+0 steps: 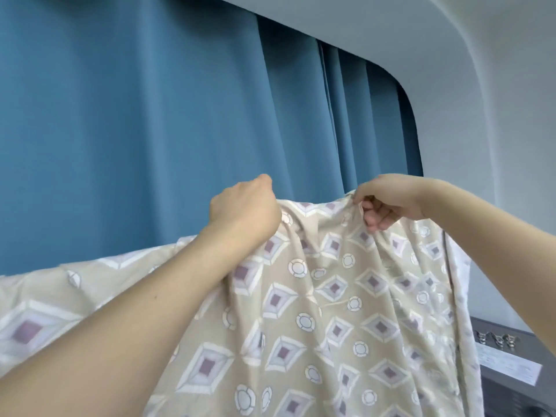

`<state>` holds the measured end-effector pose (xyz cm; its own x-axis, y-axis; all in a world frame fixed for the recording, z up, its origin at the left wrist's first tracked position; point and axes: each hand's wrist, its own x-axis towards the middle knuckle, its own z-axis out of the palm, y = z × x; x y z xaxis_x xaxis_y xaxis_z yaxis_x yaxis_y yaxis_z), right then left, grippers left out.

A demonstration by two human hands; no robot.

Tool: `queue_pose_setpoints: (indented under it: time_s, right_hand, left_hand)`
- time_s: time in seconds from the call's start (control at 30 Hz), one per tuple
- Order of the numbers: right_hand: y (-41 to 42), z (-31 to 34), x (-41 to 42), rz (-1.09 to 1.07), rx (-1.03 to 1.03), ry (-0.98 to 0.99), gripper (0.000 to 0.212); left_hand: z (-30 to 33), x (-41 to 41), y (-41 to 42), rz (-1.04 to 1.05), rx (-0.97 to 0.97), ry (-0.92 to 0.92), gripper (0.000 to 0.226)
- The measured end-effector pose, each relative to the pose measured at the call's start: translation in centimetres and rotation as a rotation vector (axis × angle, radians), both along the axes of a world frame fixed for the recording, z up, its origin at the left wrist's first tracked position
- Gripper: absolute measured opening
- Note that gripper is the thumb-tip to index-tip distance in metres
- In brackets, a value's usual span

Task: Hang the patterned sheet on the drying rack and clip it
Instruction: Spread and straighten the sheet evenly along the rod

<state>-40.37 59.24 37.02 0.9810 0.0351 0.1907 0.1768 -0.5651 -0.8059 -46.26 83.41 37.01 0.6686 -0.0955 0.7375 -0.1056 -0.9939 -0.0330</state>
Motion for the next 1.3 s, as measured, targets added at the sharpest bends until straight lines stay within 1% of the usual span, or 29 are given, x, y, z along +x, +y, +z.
queue_pose_setpoints:
  time_s: [0.07,0.1,0.13,0.17,0.2,0.23,0.3,0.33,0.37,0.4,0.43,0.47,0.5,0.53,0.57,0.6,0.63,0.67,0.73,0.77,0.83,0.9,0.93,0.97,1.0,1.07,1.17,1.23,1.3]
  right_hand:
    - [-0.2,2.2,0.7,-0.033,0.192,-0.077,0.032]
    - [-0.2,3.2,1.4,-0.049,0.281,-0.132,0.031]
    - [-0.1,4.1,2.2,-0.054,0.341,-0.2,0.03]
    - [0.3,5.0,2.9,-0.05,0.376,-0.269,0.026]
    - [0.8,5.8,3.6,-0.04,0.399,-0.332,0.021]
    - [1.3,6.4,4.3,-0.031,0.425,-0.393,0.019]
    - [2.0,6.9,5.7,-0.029,0.451,-0.45,0.019]
    - [2.1,6.8,6.2,-0.037,0.402,-0.434,0.02]
    - [1.9,6.3,6.8,-0.059,0.295,-0.381,0.022]
    - [1.4,5.5,7.4,-0.084,0.161,-0.29,0.025]
    - [0.7,4.5,7.8,-0.092,0.022,-0.174,0.028]
    - [-0.1,3.4,7.9,-0.089,-0.134,-0.053,0.031]
    - [-0.9,2.6,8.0,-0.08,-0.298,0.024,0.034]
    - [-1.8,2.0,8.1,-0.085,-0.47,0.033,0.038]
    - [-2.8,1.7,8.2,-0.096,-0.592,-0.027,0.04]
    - [-3.7,1.5,8.0,-0.101,-0.629,-0.11,0.04]
    - [-4.9,1.3,8.0,-0.092,-0.57,-0.202,0.039]
    - [-6.2,1.0,7.7,-0.096,-0.45,-0.271,0.04]
    - [-9.6,-0.2,7.8,-0.194,-0.25,-0.417,0.04]
    - [-11.3,-1.3,8.0,-0.244,-0.17,-0.491,0.037]
    - [-14.3,-3.8,8.2,-0.32,0.026,-0.571,0.03]
    - [-17.1,-6.6,8.6,-0.391,0.327,-0.502,0.02]
    - [-18.2,-7.9,8.6,-0.409,0.475,-0.387,0.021]
    - [-19.4,-9.4,8.8,-0.406,0.588,-0.26,0.03]
    - [-20.5,-10.9,9.0,-0.385,0.62,-0.118,0.042]
    - [-21.9,-13.6,9.3,-0.353,0.536,0.088,0.057]
    - [-23.1,-16.2,10.1,-0.442,0.396,0.163,0.071]
    - [-24.0,-17.2,11.1,-0.498,0.41,0.136,0.083]
    - [-24.6,-17.8,11.8,-0.46,0.451,0.137,0.083]
  left_hand:
    - [2.5,0.9,0.1,-0.075,-0.32,0.1,0.009]
    - [4.0,1.6,0.3,-0.164,-0.511,0.149,0.013]
    - [5.3,2.2,0.2,-0.271,-0.705,0.169,0.015]
    - [6.7,2.7,0.1,-0.345,-0.837,0.152,0.014]
    - [7.9,3.1,-0.1,-0.365,-0.896,0.07,0.01]
    - [8.8,3.6,-0.3,-0.329,-0.881,-0.046,0.017]
    - [9.2,4.1,-1.0,-0.179,-0.731,-0.229,0.025]
    - [8.7,4.1,-1.5,-0.122,-0.645,-0.226,0.027]
    - [8.0,4.5,-2.1,-0.074,-0.504,-0.147,0.029]
    - [6.8,4.3,-3.1,-0.023,-0.327,0.02,0.032]
    - [5.6,4.6,-3.8,-0.007,-0.214,0.225,0.036]
    - [4.4,4.7,-4.6,-0.006,-0.179,0.476,0.044]
    - [3.3,4.5,-5.5,-0.044,-0.236,0.753,0.059]
    - [2.5,4.3,-6.4,-0.085,-0.314,0.987,0.071]
    - [1.9,4.1,-7.4,-0.131,-0.338,1.098,0.076]
    - [1.5,3.8,-8.3,-0.174,-0.302,1.107,0.077]
    - [1.4,3.8,-9.3,-0.175,-0.226,1.04,0.076]
    - [1.4,3.8,-10.2,-0.136,-0.106,0.935,0.073]
    - [1.6,3.9,-11.5,0.001,0.135,0.783,0.071]
    - [1.6,4.2,-12.1,0.054,0.195,0.745,0.074]
    - [1.3,4.9,-13.4,0.091,0.212,0.683,0.074]
    - [0.4,5.9,-15.3,0.062,0.227,0.497,0.059]
    - [-0.4,6.4,-16.6,0.027,0.251,0.377,0.05]
    - [-1.3,6.8,-18.1,-0.011,0.282,0.26,0.046]
    - [-2.3,7.3,-19.5,-0.04,0.331,0.153,0.046]
    - [-4.5,8.5,-22.2,-0.065,0.455,-0.025,0.05]
    - [-7.4,10.3,-25.5,-0.058,0.585,-0.15,0.053]
    - [-8.7,10.9,-27.4,-0.054,0.565,-0.176,0.049]
    - [-9.3,11.0,-28.9,-0.071,0.433,-0.037,0.047]
